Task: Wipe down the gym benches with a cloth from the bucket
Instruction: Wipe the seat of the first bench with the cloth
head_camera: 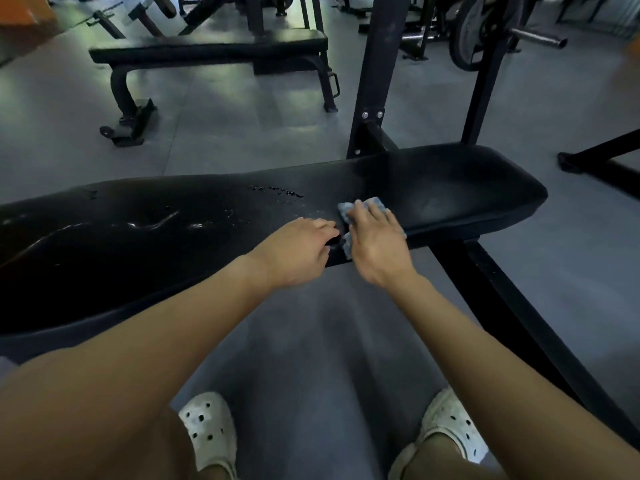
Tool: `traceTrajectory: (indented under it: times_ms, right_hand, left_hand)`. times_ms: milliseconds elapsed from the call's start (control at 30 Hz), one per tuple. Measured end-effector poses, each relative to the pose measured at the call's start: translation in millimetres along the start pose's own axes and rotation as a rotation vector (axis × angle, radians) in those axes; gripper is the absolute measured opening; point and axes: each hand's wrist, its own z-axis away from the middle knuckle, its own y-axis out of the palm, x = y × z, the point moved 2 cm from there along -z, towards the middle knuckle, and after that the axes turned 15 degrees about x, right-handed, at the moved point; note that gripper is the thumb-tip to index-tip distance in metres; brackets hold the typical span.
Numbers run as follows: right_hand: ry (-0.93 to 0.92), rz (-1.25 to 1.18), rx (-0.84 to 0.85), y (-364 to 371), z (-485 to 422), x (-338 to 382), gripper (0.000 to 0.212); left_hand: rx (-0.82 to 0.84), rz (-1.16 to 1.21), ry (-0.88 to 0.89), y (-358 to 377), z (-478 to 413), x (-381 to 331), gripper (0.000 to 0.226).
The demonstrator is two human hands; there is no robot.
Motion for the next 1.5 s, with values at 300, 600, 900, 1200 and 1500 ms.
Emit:
traceTrajectory:
  times_ms: [300, 600, 900, 1200, 1500]
  right_hand:
    - [0.098, 0.006, 0.059, -26, -49, -17, 0.034]
    - [-0.082, 0.151, 0.272, -18, -23, 11, 0.053]
    - [0.239, 0.083, 0.199, -26, -95, -23, 0.052]
    - [0.083, -0.048, 0.167, -19, -76, -15, 0.048]
    - [0.36, -0.099, 0.098, -36, -124, -18, 0.04]
  left_hand:
    - [-0.113, 0.058, 0.075, -14, -10, 37, 0.027]
    - [-0.118, 0.034, 0.1, -17, -6, 59, 0.033]
    - [-0.091, 0.08, 0.081, -27, -28, 62, 0.018]
    - [-0.132, 0.163, 0.117, -27, -40, 80, 0.027]
    - [-0.185, 0.123, 0.088, -21, -42, 99, 0.051]
